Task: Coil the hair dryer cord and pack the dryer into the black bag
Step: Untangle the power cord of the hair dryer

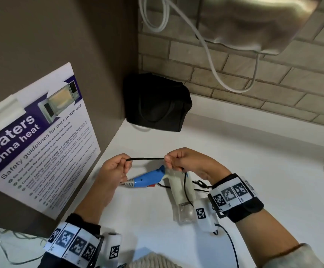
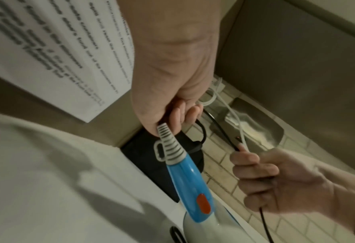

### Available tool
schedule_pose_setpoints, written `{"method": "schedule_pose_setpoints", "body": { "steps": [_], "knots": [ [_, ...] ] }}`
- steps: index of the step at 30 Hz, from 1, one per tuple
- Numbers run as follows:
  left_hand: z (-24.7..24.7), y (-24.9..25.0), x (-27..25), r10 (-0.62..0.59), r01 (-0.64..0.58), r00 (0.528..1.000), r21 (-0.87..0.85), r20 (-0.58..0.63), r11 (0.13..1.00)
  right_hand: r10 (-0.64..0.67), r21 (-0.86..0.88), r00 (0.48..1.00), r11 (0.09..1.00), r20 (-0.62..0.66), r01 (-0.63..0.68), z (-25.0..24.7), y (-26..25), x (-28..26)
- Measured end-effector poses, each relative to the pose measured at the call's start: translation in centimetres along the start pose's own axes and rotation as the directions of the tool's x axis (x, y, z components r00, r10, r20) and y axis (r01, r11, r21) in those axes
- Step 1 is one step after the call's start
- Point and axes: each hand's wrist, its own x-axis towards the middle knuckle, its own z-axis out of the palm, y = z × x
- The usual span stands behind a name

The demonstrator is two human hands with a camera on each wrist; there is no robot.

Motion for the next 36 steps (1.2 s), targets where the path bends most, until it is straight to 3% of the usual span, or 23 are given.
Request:
{"method": "schedule_pose_setpoints", "body": {
  "steps": [7, 18, 22, 25, 27, 30, 33, 36],
  "knots": [
    [-1.6, -2.4, 0.4, -0.162, 0.151, 0.984, -0.128, -0.076, 0.980, 0.168, 0.173, 0.985, 0.972, -0.048, -0.157, -1.8, 2.8, 0.2],
    [-2.9, -4.2, 0.8, -0.364, 0.333, 0.924, -0.222, -0.115, 0.916, 0.254, 0.422, 0.963, 0.886, -0.092, -0.193, -3.9, 6.8, 0.7],
    [-2.8, -4.9, 0.9, -0.415, 0.384, 0.901, -0.207, -0.130, 0.900, 0.303, 0.484, 0.944, 0.850, -0.128, -0.207, -4.3, 8.4, 0.5],
    [-2.5, -4.7, 1.2, -0.454, 0.443, 0.870, -0.098, -0.194, 0.891, 0.307, 0.527, 0.938, 0.830, -0.161, -0.181, -4.2, 8.1, 0.1],
    [-2.4, -4.5, 1.0, -0.332, 0.384, 0.911, 0.215, -0.243, 0.898, 0.304, 0.505, 0.931, 0.847, -0.203, -0.166, -4.1, 6.8, -0.5],
    [-1.3, -3.9, 0.7, -0.022, 0.135, 0.986, 0.705, -0.166, 0.697, 0.247, 0.344, 0.923, 0.929, -0.295, -0.138, -3.8, 4.2, -2.0],
    [1.8, -1.8, 0.4, 0.161, -0.118, 0.987, 0.792, 0.025, 0.598, 0.143, 0.106, 0.934, 0.988, -0.327, -0.115, -2.9, 1.3, -3.4],
    [5.4, 1.7, -0.6, 0.262, -0.415, 0.907, 0.811, 0.330, 0.413, 0.033, -0.073, 0.955, 0.996, -0.295, -0.057, -1.8, -1.3, -4.4]
  ]
}}
